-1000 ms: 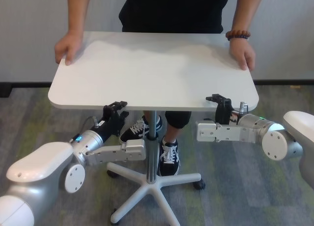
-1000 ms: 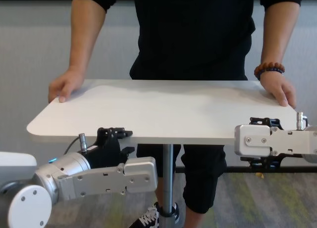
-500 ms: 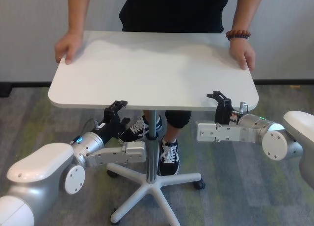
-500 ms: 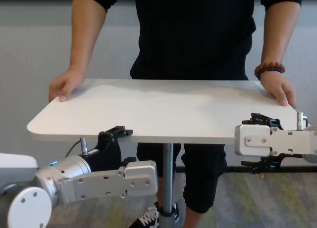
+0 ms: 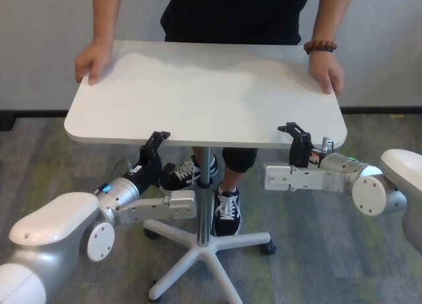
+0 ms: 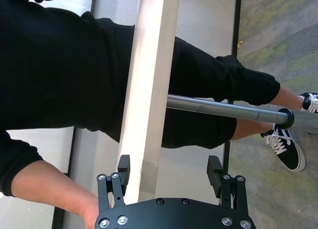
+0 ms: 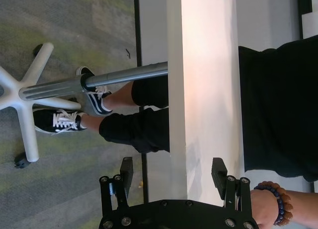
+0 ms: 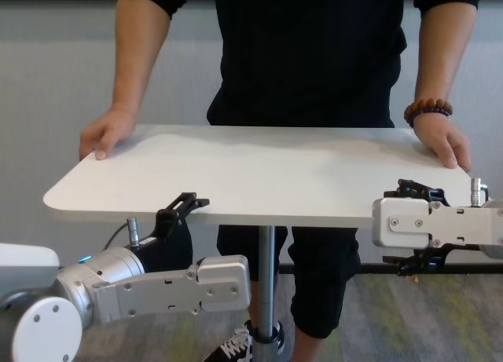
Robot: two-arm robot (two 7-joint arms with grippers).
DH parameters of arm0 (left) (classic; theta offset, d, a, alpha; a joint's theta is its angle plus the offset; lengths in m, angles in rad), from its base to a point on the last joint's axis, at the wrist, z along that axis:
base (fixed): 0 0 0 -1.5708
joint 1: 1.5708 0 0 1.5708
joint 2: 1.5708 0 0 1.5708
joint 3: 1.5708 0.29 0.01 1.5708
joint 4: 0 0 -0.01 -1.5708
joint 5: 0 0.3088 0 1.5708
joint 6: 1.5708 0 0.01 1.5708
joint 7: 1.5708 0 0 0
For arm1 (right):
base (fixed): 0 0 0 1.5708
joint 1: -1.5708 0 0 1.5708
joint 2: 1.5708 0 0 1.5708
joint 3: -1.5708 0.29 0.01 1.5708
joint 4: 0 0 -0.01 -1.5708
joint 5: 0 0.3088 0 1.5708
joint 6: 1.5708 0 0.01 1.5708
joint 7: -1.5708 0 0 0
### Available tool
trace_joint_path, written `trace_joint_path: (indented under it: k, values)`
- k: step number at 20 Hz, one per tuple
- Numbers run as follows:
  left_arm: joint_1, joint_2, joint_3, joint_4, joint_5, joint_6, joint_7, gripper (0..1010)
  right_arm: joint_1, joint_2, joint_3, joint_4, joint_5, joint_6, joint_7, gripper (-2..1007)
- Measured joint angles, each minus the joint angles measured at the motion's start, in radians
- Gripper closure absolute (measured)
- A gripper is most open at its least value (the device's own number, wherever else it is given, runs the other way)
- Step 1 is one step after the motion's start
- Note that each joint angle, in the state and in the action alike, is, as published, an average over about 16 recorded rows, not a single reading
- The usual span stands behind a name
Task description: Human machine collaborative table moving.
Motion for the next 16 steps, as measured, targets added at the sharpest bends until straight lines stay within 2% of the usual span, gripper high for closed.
trace_joint_path:
  k: [8,12,16]
  values:
    - [0.005,0.005,0.000,-0.014,-0.001,0.000,-0.008,11,0.000,0.000,0.000,0.000,0.000,0.000,0.002,2]
    - [0.032,0.034,-0.005,-0.086,-0.008,0.005,-0.038,10,0.000,0.003,-0.003,-0.009,0.000,0.000,0.011,2]
    - [0.075,0.079,-0.016,-0.198,-0.024,0.013,-0.088,10,-0.003,0.009,-0.007,-0.033,-0.001,0.006,0.029,2]
